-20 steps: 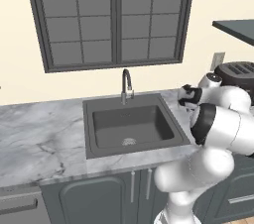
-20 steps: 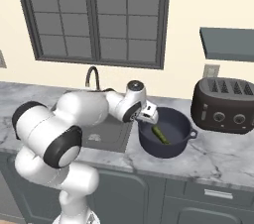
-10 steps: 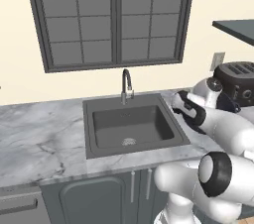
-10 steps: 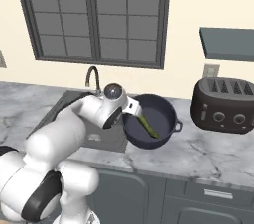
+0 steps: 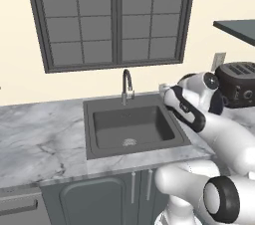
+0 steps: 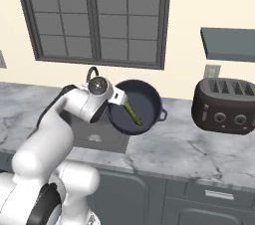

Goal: Dump the squash from the pot into the sink. Then turn on the water and wash the squash. Then turn off the water and put the squash back in the pot.

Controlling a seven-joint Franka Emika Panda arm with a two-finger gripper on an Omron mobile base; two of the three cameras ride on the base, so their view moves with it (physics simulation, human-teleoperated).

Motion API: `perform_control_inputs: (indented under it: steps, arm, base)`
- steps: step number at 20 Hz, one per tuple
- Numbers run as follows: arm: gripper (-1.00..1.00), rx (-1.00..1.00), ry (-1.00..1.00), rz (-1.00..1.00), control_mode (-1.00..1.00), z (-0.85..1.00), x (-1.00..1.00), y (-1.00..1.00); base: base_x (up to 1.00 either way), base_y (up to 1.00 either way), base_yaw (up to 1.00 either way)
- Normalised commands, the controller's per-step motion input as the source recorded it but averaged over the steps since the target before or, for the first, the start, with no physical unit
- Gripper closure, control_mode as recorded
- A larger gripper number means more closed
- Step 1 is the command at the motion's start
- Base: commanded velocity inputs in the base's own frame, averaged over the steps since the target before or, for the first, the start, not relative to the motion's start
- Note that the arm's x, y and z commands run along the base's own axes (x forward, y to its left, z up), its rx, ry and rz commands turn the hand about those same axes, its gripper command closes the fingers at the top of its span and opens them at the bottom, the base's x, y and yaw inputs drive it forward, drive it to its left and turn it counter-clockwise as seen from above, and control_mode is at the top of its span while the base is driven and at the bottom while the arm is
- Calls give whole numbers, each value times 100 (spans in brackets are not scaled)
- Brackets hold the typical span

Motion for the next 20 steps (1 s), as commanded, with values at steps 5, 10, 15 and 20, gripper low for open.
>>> perform_control_inputs:
  steps: [5,10,15,20]
  arm:
    - [100,20,0,2,-100,83,32,9]
    - [100,9,0,0,-100,92,21,19]
    - [100,2,0,0,-100,82,-11,46]
    - [100,3,0,0,-100,54,-33,77]
  base:
    - [0,0,0]
    - [0,0,0]
    - [0,0,0]
    - [0,0,0]
